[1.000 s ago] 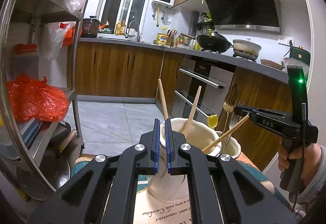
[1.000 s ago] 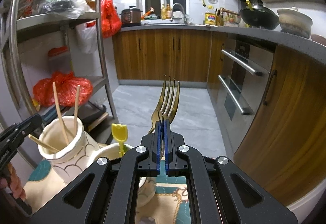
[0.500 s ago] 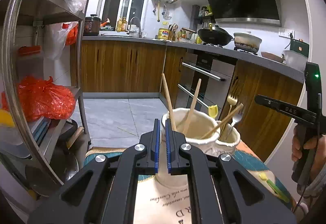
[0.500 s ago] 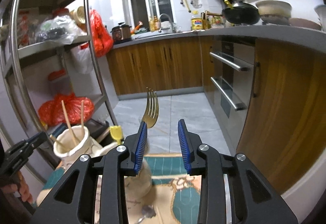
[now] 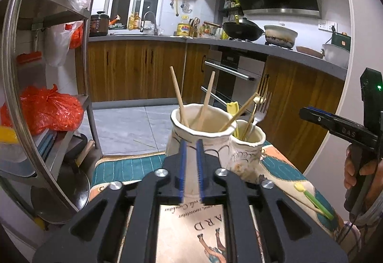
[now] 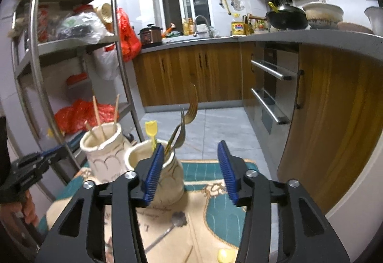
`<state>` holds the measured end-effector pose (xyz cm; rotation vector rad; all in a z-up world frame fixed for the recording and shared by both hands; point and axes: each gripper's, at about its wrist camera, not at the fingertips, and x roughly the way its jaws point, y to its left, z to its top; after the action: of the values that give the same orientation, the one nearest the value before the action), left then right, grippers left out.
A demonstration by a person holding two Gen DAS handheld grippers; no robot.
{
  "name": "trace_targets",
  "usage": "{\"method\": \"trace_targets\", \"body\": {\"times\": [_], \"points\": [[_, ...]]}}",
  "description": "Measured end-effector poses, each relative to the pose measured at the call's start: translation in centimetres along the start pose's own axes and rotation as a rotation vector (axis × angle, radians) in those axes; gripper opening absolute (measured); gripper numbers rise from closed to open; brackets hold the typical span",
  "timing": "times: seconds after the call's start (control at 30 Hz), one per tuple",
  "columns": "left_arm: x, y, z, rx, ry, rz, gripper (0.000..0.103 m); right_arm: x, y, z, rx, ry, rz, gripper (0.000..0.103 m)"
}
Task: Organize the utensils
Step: 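Open both tools to release chopstick and fork, then withdraw from the vase, then grasp the silver flower-handled spoon on the cloth with the right tool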
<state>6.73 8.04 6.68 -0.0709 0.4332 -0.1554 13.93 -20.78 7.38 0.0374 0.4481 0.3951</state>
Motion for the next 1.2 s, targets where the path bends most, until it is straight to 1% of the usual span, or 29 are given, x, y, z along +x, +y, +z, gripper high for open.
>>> {"method": "trace_targets", "body": {"times": [0.03,0.07,0.1,0.13,0.17,0.2,0.23,0.27,0.33,0.43,0.57,0.7,0.93,1.07,1.2], "points": [[-0.3,-0.2,-0.1,0.001,-0.003,0.008,0.035,-0.3,0.0,-0.3,-0.005,0.0,0.002,0.062],[-0.4,-0.2,-0.2,-0.001,-0.006,0.011,0.043,-0.5,-0.1,-0.4,-0.007,0.002,0.004,0.072],[-0.6,-0.3,-0.3,-0.003,-0.009,0.013,0.053,-0.8,-0.3,-0.7,-0.007,0.005,0.008,0.08],[-0.8,-0.3,-0.4,-0.006,-0.008,0.014,0.06,-1.1,-0.5,-0.9,-0.005,0.008,0.01,0.083],[-0.9,-0.4,-0.5,-0.006,-0.007,0.015,0.063,-1.4,-0.7,-1.1,-0.002,0.011,0.007,0.09],[-1.1,-0.4,-0.6,-0.005,-0.005,0.019,0.072,-1.6,-0.9,-1.4,0.0,0.016,0.001,0.095],[-1.2,-0.5,-0.8,-0.004,-0.004,0.023,0.081,-1.8,-1.2,-1.7,0.004,0.023,-0.007,0.095],[-1.4,-0.3,-0.9,-0.004,-0.004,0.024,0.085,-1.9,-1.4,-1.9,0.008,0.03,-0.011,0.096],[-1.6,-0.4,-1.2,-0.001,0.003,0.027,0.097,-1.9,-1.8,-2.7,0.015,0.056,-0.028,0.097],[-1.7,-0.6,-2.1,0.025,0.025,0.037,0.097,-1.6,-1.7,-4.1,0.01,0.104,-0.052,0.097],[-1.7,-0.9,-3.5,0.062,0.054,0.059,0.097,-0.5,-1.1,-6.1,0.009,0.182,-0.058,0.098],[-1.6,-0.8,-4.1,0.05,0.072,0.044,0.097,0.5,0.2,-7.0,-0.003,0.234,-0.048,0.098],[-1.9,-0.1,-4.6,0.017,0.065,0.021,0.097,2.4,2.9,-7.8,-0.042,0.317,-0.079,0.098],[-1.7,0.0,-5.0,0.008,0.069,0.004,0.097,3.7,3.8,-8.3,-0.035,0.364,-0.077,0.098],[-1.7,-0.2,-5.4,0.026,0.065,-0.004,0.097,4.9,4.5,-8.7,-0.015,0.4,-0.086,0.098]]}}
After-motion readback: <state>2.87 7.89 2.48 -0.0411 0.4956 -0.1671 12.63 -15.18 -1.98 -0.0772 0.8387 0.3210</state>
